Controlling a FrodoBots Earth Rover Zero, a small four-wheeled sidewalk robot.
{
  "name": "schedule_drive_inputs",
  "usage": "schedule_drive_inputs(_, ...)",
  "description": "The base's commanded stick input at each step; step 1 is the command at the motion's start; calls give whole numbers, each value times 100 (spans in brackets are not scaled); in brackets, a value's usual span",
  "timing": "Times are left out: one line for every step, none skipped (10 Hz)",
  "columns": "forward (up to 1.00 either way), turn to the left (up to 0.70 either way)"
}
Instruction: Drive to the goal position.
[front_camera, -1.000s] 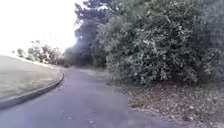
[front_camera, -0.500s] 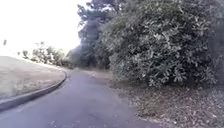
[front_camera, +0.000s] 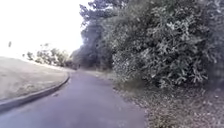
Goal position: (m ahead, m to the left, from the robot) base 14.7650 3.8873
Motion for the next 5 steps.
schedule_drive_inputs(70,14)
schedule_drive_inputs(70,14)
schedule_drive_inputs(70,12)
schedule_drive_inputs(70,6)
schedule_drive_inputs(70,0)
